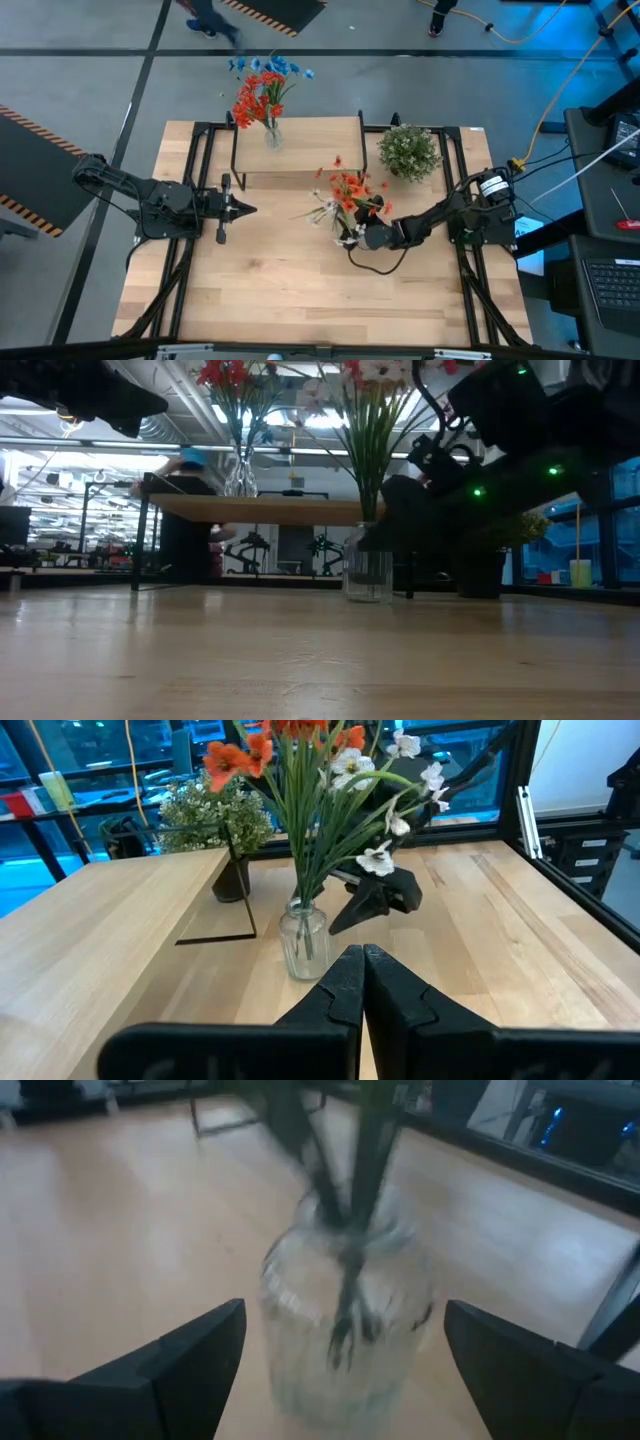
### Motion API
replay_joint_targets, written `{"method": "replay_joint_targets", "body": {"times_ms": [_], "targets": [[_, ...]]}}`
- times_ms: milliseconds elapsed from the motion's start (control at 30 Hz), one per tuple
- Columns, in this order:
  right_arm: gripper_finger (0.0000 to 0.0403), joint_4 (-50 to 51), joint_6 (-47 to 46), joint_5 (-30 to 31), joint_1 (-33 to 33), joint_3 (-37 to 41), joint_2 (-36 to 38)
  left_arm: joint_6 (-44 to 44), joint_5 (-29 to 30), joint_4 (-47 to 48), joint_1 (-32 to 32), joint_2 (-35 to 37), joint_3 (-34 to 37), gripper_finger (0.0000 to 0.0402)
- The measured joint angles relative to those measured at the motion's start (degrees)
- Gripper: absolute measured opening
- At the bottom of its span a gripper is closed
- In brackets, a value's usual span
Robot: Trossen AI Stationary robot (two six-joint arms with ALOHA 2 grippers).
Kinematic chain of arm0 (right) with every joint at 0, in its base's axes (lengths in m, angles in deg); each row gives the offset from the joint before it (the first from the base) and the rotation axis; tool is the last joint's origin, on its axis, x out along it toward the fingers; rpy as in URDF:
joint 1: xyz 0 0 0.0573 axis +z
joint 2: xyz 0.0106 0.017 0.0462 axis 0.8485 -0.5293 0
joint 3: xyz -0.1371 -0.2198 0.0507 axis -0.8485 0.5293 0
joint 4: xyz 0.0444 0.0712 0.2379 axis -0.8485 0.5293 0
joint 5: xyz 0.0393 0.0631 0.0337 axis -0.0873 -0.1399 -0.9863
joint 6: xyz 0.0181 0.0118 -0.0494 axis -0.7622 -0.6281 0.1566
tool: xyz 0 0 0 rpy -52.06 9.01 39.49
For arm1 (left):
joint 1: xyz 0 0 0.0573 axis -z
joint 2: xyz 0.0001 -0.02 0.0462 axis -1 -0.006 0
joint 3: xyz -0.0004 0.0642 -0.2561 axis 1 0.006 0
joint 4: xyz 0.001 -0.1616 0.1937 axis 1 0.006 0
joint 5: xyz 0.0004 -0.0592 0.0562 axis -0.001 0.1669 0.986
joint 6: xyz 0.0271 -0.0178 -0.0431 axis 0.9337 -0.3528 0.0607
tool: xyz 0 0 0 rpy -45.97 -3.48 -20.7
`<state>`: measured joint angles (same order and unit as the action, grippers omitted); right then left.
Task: Pick and place flowers into a vace then onto a shelf
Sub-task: Put the transparent vase on the shelf
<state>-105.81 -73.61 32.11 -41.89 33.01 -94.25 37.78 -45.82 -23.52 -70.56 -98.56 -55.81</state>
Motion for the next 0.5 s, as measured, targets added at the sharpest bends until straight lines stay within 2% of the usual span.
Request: {"method": "replay_joint_targets", "body": {"times_ms": [500], "targets": [[0.0342, -5.8, 2.4, -8.5, -5.0, 0.0, -2.8, 0.0, 0.0, 0.0, 0.0, 0.0, 0.0, 0.0003]]}}
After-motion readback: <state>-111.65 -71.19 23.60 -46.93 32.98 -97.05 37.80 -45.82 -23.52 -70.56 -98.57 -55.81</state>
